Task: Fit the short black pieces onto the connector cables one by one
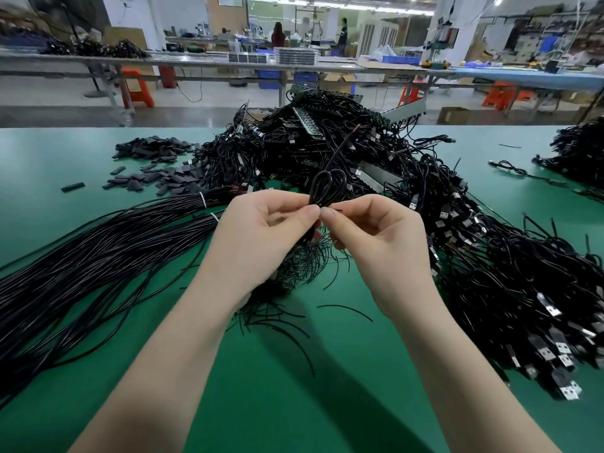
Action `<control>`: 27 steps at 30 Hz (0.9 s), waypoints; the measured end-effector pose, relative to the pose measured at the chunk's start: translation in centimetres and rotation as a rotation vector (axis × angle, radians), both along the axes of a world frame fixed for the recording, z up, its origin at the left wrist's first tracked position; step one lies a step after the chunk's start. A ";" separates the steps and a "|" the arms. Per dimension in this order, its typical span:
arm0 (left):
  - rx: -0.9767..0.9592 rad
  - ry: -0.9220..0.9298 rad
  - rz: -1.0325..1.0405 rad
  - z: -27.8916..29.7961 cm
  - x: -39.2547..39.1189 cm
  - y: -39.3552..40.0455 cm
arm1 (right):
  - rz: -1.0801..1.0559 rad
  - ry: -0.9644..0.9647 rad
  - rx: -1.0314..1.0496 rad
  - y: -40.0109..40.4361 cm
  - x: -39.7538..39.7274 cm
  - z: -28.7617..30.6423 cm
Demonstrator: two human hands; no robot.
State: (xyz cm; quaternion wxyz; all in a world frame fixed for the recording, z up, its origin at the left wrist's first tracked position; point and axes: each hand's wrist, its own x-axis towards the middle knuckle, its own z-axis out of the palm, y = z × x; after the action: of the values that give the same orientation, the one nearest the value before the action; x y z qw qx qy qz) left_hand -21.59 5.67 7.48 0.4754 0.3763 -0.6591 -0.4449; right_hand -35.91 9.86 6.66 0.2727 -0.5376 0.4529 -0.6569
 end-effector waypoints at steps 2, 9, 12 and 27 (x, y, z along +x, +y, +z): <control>0.114 0.107 -0.034 0.0 -0.1 0.1 | -0.039 0.032 -0.027 0.1 0.3 0.1; 0.107 0.110 -0.030 0.3 0.0 0.1 | -0.169 0.341 -0.182 -0.1 0.0 0.1; 0.185 0.081 -0.093 0.7 0.5 0.0 | -0.300 0.778 -0.479 -0.2 -0.5 -0.3; 0.005 0.205 -0.109 1.1 0.4 0.1 | 0.085 -0.106 0.154 0.7 0.3 1.1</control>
State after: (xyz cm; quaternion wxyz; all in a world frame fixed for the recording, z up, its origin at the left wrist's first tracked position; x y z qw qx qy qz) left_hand -21.16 5.81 8.55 0.5144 0.2935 -0.6256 -0.5078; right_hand -35.65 10.58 7.79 0.3644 -0.4983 0.4639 -0.6354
